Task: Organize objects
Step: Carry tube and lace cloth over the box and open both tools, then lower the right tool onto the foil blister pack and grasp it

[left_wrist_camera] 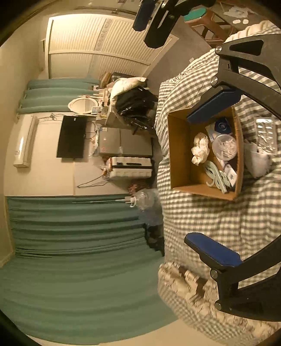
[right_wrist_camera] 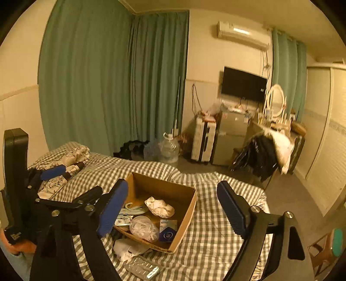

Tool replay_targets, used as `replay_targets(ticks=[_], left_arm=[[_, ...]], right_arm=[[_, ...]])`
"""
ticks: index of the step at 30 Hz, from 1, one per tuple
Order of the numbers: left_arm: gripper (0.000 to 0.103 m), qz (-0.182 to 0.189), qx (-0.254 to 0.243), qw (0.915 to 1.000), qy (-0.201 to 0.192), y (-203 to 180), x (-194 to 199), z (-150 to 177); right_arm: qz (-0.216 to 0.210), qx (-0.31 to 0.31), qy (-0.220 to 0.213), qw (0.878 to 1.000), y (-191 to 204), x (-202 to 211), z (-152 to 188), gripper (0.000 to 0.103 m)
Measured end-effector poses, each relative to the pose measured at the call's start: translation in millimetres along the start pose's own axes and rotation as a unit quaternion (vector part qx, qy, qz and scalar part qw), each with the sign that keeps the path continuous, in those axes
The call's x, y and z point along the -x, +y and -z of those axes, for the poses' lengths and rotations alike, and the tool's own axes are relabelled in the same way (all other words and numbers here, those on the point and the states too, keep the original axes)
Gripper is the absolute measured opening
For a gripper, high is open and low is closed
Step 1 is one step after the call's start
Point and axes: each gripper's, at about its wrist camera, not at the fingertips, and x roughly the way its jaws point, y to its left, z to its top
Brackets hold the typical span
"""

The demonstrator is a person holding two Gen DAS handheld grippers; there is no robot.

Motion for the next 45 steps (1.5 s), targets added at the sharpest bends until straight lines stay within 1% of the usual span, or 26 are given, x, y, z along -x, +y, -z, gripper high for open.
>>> replay_targets(ticks=[4,6,9,12,15,18,21,22,25,28,31,33,35,37,38,41,43,45], left_arm=[[0.103,-0.008,0.000,0.9999,-0.011,8,36,5],[0.103,-0.009,0.005,0.9999,-0.013,13,45,12],[0.103,-0.010,0.018,0.9998,-0.009,19,51,28],[0.103,-0.015,0.030,0.9994,-0.007,22,48,46],[0.103,-0.017,0.042,0.9989,0.008,23,33,69],[0.103,-0.021,0.046,0.9984,0.024,22,14,96],[0.103,-0.028,0.054,0.9968,0.051,23,-8,128],[0.103,-0.033,0.056,0.9959,0.063,23,-15,139],[0.103,-0.038,0.050,0.9934,0.095,25,-32,163],[0.103,-0.041,0.046,0.9908,0.121,25,-42,171],[0.103,-0.040,0.043,0.9904,0.125,24,-43,175],[0.103,-0.042,0.038,0.9904,0.126,22,-43,177],[0.103,-0.046,0.036,0.9898,0.130,21,-45,179],[0.103,-0.048,0.037,0.9894,0.132,21,-44,180],[0.103,-0.047,0.039,0.9893,0.132,22,-44,180],[0.103,-0.046,0.049,0.9884,0.136,27,-45,181],[0.103,-0.043,0.056,0.9879,0.138,30,-46,182],[0.103,-0.039,0.063,0.9870,0.143,33,-48,183]], right_arm=[[-0.005,0.004,-0.007,1.000,10,32,-1,0.086],[-0.006,0.006,-0.009,1.000,15,44,4,0.087],[-0.008,0.011,-0.006,1.000,23,51,15,0.087],[-0.014,0.013,0.005,1.000,30,47,35,0.088],[-0.007,0.009,0.022,1.000,33,32,55,0.088],[0.001,0.001,0.042,0.999,33,6,77,0.088],[0.016,-0.002,0.072,0.997,34,-25,105,0.088],[0.017,-0.002,0.079,0.997,35,-33,111,0.088],[0.009,-0.010,0.118,0.993,35,-64,138,0.088],[-0.008,-0.018,0.168,0.986,38,-94,164,0.088],[-0.033,-0.021,0.230,0.972,43,-119,187,0.088],[-0.036,-0.025,0.253,0.966,45,-127,195,0.088],[-0.030,-0.025,0.281,0.959,47,-136,205,0.088],[-0.031,-0.030,0.323,0.945,49,-151,219,0.088],[-0.027,-0.028,0.336,0.941,49,-157,223,0.088],[-0.023,-0.012,0.359,0.933,57,-171,230,0.088],[-0.021,-0.009,0.367,0.930,60,-178,233,0.088],[-0.022,-0.005,0.368,0.930,65,-182,235,0.087]])
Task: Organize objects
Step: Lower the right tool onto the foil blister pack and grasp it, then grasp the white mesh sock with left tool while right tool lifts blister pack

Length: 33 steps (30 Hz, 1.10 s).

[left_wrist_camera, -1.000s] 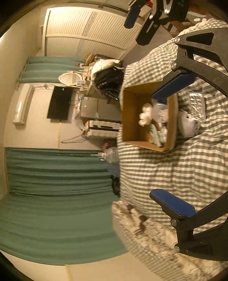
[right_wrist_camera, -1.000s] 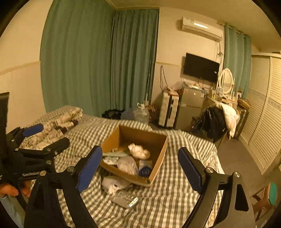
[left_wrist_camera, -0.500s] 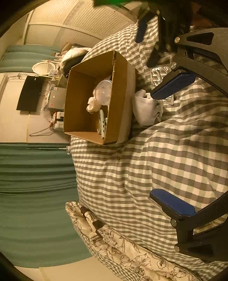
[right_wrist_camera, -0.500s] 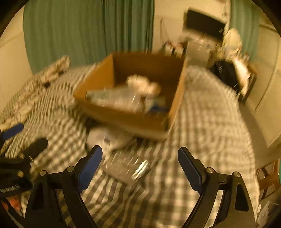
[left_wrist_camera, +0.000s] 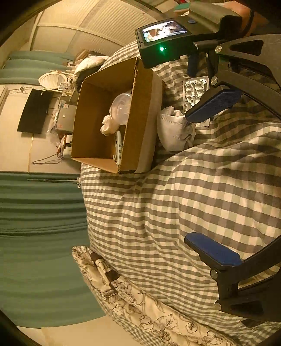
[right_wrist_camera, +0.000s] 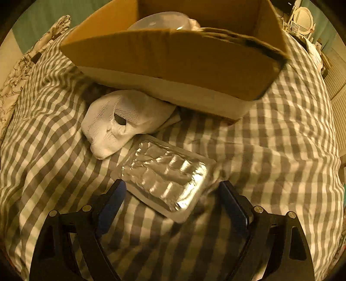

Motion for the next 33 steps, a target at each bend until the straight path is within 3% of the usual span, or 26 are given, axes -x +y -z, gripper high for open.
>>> replay_targets(ticks=[4,7,9,14,20,22,27,33], left_arm=[[0.103,0.004,0.014,0.9998,0.012,6,-6,2],[0.103,0.007,0.022,0.9996,0.015,9,-7,2],[0.103,0.008,0.023,0.9996,0.017,10,-8,2],[0.103,0.006,0.022,0.9995,0.019,9,-9,2],[0.103,-0.001,0.014,0.9996,0.023,6,-12,3],[0.103,-0.002,0.012,0.9996,0.026,5,-13,4],[0.103,-0.006,0.001,0.9995,0.030,0,-15,4],[0.103,0.003,-0.010,0.9995,0.029,-20,-21,-7]], right_arm=[[-0.009,0.005,-0.018,1.000,5,5,4,0.056],[-0.012,-0.018,-0.059,0.998,-4,20,6,0.036],[-0.030,-0.025,-0.088,0.995,-8,33,7,0.030],[-0.058,-0.019,-0.118,0.991,0,44,7,0.026],[-0.068,-0.052,-0.060,0.995,0,14,-4,0.026],[-0.076,-0.063,-0.064,0.993,-4,15,-3,0.021],[-0.069,-0.037,-0.120,0.990,-3,48,2,0.009],[-0.027,-0.033,-0.213,0.976,-21,108,12,0.007]])
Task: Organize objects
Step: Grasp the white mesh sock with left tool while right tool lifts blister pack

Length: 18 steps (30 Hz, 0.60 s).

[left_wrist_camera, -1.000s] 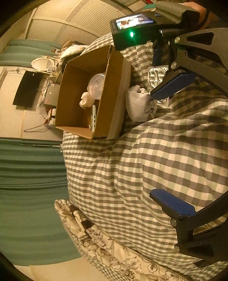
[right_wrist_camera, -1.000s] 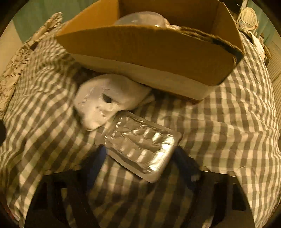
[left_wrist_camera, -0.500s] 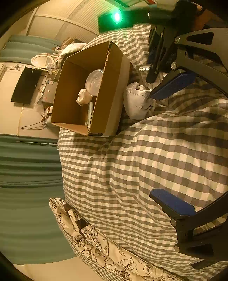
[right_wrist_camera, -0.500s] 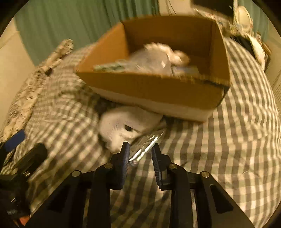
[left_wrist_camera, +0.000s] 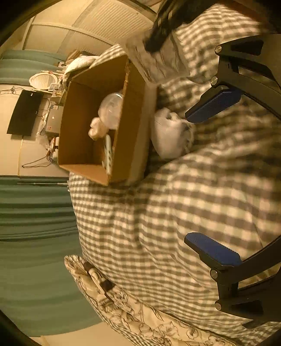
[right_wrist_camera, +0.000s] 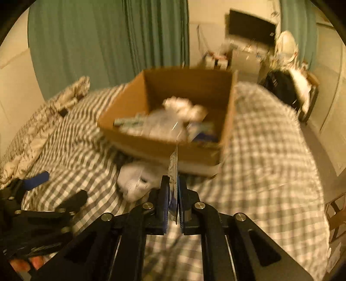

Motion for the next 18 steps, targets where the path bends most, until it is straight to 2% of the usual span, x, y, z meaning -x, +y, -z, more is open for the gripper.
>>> replay_targets(ticks=[2,5,10,13,14,15,16,17,18], left_arm=[[0.103,0.004,-0.006,0.9999,-0.008,-10,-4,-6],[0.103,0.015,-0.023,0.9996,0.003,-27,-19,-12],[0.102,0.020,-0.062,0.9970,0.043,-56,-59,-14],[0.100,0.029,-0.064,0.9959,0.057,-64,-78,-15],[0.095,0.035,-0.064,0.9954,0.062,-66,-83,-16],[0.084,0.040,-0.066,0.9946,0.069,-69,-89,-16],[0.081,0.038,-0.074,0.9931,0.083,-73,-97,-16],[0.075,0.027,-0.080,0.9925,0.089,-75,-101,-16],[0.061,0.005,-0.090,0.9917,0.092,-77,-104,-15]], right_arm=[[0.006,-0.008,-0.029,1.000,-12,21,-3,0.007],[0.021,-0.005,-0.051,0.998,-19,35,-8,0.007],[0.013,-0.019,-0.046,0.999,-37,33,-5,0.007],[0.005,-0.025,-0.035,0.999,-46,27,-3,0.007],[0.000,-0.028,-0.030,0.999,-49,26,-1,0.007],[-0.003,-0.030,-0.029,0.999,-49,25,-1,0.007],[-0.006,-0.032,-0.028,0.999,-49,24,1,0.007],[-0.010,-0.034,-0.025,0.999,-51,23,2,0.007],[-0.012,-0.035,-0.024,0.999,-51,22,3,0.007]])
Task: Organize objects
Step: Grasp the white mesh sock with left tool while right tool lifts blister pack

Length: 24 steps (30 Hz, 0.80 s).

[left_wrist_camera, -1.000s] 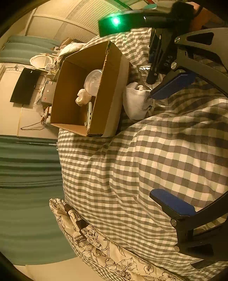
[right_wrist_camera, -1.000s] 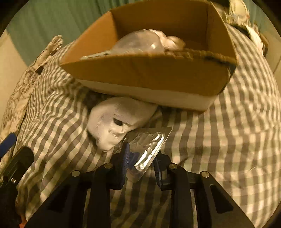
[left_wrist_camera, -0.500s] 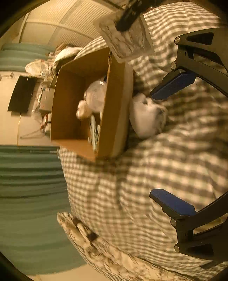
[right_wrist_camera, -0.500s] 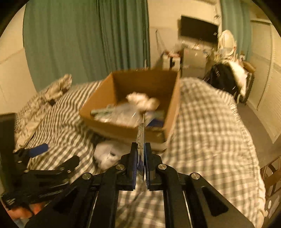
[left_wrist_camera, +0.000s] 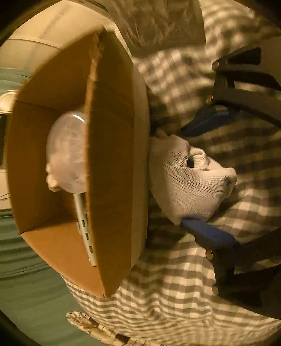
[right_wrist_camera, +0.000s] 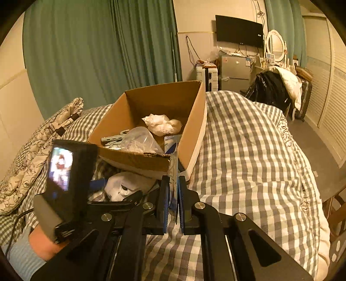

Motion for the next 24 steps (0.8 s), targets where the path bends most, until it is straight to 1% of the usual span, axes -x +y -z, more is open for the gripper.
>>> replay_targets(ticks=[1,3,7,9,11,14,16,18,21,24], left_arm=[[0.056,-0.010,0.001,0.9999,0.001,1,0,1],[0.050,0.005,0.012,0.9999,0.002,7,5,3],[0.046,0.025,0.036,0.9990,0.003,16,25,12],[0.044,0.039,0.045,0.9982,-0.004,19,41,21],[0.043,0.054,0.051,0.9971,-0.017,21,60,27],[0.042,0.053,0.050,0.9963,-0.047,22,93,36],[0.041,0.058,0.052,0.9949,-0.063,23,113,41],[0.041,0.057,0.051,0.9940,-0.078,22,131,39],[0.041,0.046,0.043,0.9922,-0.108,21,161,35],[0.041,0.044,0.045,0.9887,-0.136,29,185,28]], right_arm=[[-0.002,-0.001,0.002,1.000,0,-1,1,0.007],[-0.004,-0.003,0.006,1.000,-1,-2,3,0.007],[0.000,-0.002,0.007,1.000,1,1,6,0.007],[-0.001,-0.002,0.005,1.000,3,5,7,0.007],[-0.005,0.002,-0.004,1.000,6,12,5,0.007],[-0.018,0.003,-0.019,1.000,10,29,1,0.007],[-0.017,0.006,-0.029,0.999,13,41,0,0.007],[-0.019,0.008,-0.036,0.999,17,53,-1,0.007],[-0.020,0.014,-0.050,0.998,24,71,-5,0.007],[-0.018,0.025,-0.072,0.997,31,95,-13,0.007]])
